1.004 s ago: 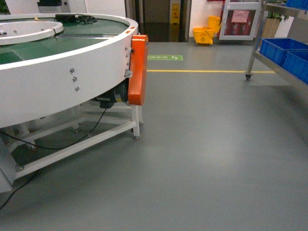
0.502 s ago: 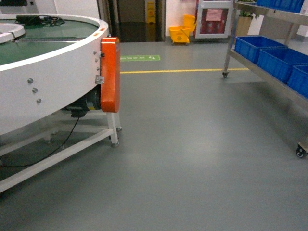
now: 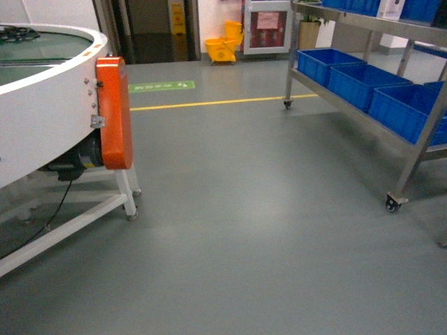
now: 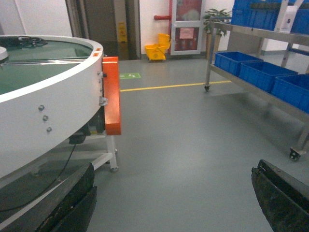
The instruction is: Pick red block from blue box to shelf
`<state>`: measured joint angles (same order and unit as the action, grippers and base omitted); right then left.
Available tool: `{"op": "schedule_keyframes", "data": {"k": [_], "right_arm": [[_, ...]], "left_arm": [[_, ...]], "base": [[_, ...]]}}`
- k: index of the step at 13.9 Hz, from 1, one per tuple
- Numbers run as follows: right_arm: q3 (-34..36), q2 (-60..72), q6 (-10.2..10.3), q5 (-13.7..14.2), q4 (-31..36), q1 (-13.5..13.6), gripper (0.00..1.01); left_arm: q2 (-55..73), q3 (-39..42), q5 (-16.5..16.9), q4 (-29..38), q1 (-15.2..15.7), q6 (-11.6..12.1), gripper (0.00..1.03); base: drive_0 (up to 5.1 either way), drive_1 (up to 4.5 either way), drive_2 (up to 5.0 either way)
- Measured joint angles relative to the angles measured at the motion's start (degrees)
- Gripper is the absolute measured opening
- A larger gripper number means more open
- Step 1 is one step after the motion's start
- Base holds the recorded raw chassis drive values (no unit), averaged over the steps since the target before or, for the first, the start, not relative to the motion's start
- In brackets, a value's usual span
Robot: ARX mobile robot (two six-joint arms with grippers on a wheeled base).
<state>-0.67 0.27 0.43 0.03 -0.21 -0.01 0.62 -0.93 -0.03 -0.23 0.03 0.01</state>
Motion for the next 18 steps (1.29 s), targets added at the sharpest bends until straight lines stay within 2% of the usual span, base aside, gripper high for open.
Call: {"op": "schedule_keyframes", "data": {"k": [18], "right_arm": [[0.0, 0.0, 0.0, 0.0, 0.0, 0.0, 0.28]], "left_arm": [[0.0, 0.0, 0.0, 0.0, 0.0, 0.0, 0.98]], "base": [[-1.5, -1.55, -1.5]]}}
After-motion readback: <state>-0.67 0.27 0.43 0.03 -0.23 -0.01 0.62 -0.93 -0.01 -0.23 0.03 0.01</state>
